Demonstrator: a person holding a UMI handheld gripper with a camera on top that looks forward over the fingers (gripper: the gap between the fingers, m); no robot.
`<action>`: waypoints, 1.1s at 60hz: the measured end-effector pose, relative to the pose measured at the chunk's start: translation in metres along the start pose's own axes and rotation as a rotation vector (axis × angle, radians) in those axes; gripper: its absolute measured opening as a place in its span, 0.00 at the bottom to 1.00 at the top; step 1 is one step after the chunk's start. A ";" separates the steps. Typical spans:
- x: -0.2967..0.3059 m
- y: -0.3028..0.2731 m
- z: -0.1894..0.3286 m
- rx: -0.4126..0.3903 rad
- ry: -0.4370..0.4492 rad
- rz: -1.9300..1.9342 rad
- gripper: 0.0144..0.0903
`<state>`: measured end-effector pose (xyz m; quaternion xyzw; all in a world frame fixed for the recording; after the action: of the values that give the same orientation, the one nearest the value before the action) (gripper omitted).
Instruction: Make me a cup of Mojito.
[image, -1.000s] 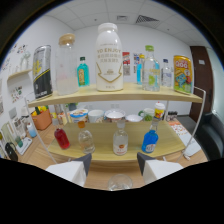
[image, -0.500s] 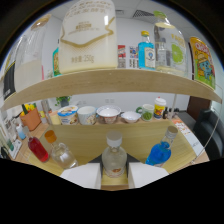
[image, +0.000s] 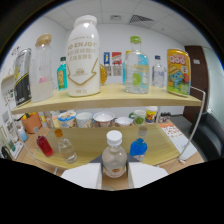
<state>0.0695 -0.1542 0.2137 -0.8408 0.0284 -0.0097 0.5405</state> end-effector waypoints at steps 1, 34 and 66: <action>0.003 0.002 -0.004 0.001 0.004 0.002 0.26; 0.091 0.055 -0.028 -0.055 0.246 -0.706 0.26; 0.060 0.020 -0.019 -0.032 0.382 -1.871 0.26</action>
<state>0.1278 -0.1831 0.2025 -0.5141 -0.5676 -0.5749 0.2882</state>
